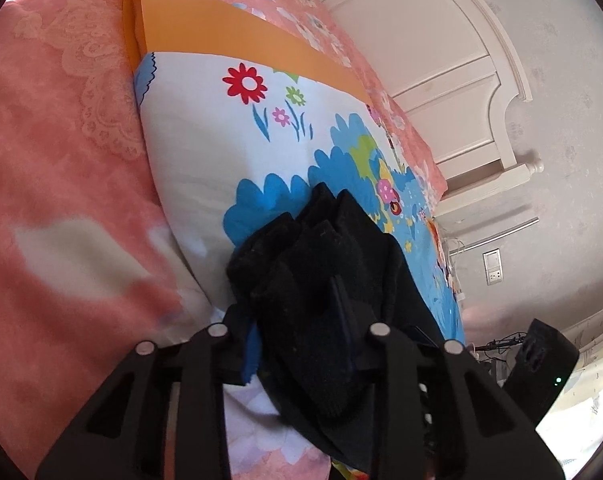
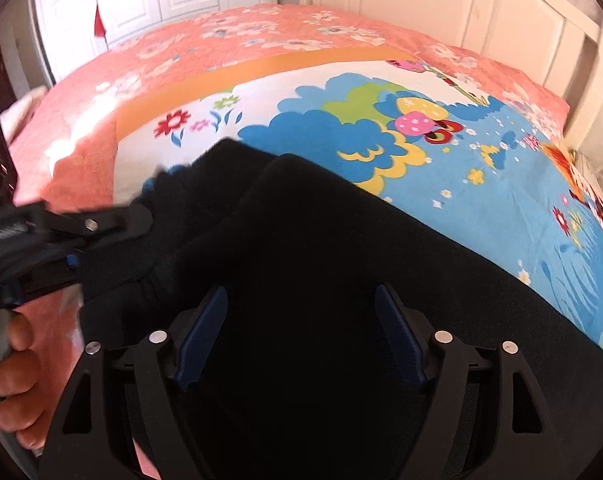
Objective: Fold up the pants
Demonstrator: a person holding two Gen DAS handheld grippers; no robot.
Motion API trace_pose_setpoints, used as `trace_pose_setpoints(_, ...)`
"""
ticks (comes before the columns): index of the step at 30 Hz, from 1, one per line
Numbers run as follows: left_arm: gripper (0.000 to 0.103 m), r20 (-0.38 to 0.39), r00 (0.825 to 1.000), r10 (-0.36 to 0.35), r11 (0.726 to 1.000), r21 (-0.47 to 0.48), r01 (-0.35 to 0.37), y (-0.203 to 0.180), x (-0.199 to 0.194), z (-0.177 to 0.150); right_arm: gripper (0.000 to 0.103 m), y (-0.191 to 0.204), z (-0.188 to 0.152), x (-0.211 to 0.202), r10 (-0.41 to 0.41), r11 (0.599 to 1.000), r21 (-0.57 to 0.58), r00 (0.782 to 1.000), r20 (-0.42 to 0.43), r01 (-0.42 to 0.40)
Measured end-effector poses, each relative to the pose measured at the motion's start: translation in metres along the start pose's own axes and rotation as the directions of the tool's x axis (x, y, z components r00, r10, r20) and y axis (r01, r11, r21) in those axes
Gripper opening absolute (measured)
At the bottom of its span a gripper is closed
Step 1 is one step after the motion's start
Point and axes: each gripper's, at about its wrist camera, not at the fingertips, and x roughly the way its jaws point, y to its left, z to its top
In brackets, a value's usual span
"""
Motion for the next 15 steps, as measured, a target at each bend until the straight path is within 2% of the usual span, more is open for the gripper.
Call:
trace_pose_setpoints(2,0.027,-0.006,1.0,-0.017,1.0,-0.005,0.017,0.003,-0.001,0.001,0.075,-0.02,-0.009,-0.027,0.032,0.995,0.092,0.999,0.018,-0.033)
trace_pose_setpoints(4,0.026,-0.006,1.0,-0.023,1.0,0.003,0.023,0.005,-0.001,0.001,0.075,-0.045,-0.025,-0.047,0.012,0.984,0.179,1.0,0.001,-0.012)
trace_pose_setpoints(6,0.026,-0.002,1.0,-0.016,1.0,0.005,0.016,0.003,-0.001,0.0,0.07,-0.068,-0.04,-0.055,-0.01,0.968,0.251,0.999,-0.04,0.019)
trace_pose_setpoints(7,0.024,0.003,1.0,0.011,1.0,0.015,-0.011,-0.002,-0.003,-0.001,0.069,-0.082,-0.051,-0.06,-0.013,0.954,0.297,0.997,-0.072,0.034)
trace_pose_setpoints(8,0.018,0.014,0.999,0.043,0.998,0.036,-0.044,-0.009,-0.006,-0.002,0.068,-0.093,-0.059,-0.065,0.005,0.943,0.332,0.997,-0.078,0.022)
trace_pose_setpoints(9,0.015,0.039,0.995,0.09,0.991,0.092,-0.094,-0.023,-0.011,-0.004,0.069,-0.106,-0.067,-0.074,0.052,0.925,0.379,0.997,-0.063,-0.024)
trace_pose_setpoints(10,0.014,0.081,0.985,0.15,0.969,0.186,-0.163,-0.045,-0.018,-0.009,0.069,-0.116,-0.072,-0.079,0.096,0.907,0.416,0.994,-0.05,-0.067)
trace_pose_setpoints(11,0.014,0.132,0.969,0.207,0.93,0.281,-0.237,-0.069,-0.024,-0.016,0.078,-0.128,-0.078,-0.083,0.159,0.873,0.472,0.987,-0.036,-0.123)
trace_pose_setpoints(12,0.013,0.192,0.95,0.247,0.875,0.376,-0.304,-0.096,-0.029,-0.027,0.09,-0.14,-0.082,-0.086,0.215,0.83,0.531,0.976,-0.019,-0.173)
trace_pose_setpoints(13,0.013,0.254,0.929,0.271,0.804,0.471,-0.363,-0.124,-0.031,-0.041,0.09,-0.153,-0.086,-0.087,0.286,0.763,0.606,0.958,-0.003,-0.226)
trace_pose_setpoints(14,0.013,0.33,0.901,0.281,0.695,0.577,-0.429,-0.158,-0.032,-0.064,0.09,-0.166,-0.09,-0.088,0.354,0.697,0.664,0.935,0.009,-0.27)
trace_pose_setpoints(15,0.012,0.412,0.871,0.266,0.556,0.673,-0.488,-0.192,-0.029,-0.095,0.09,-0.175,-0.092,-0.089,0.407,0.642,0.701,0.913,0.031,-0.31)
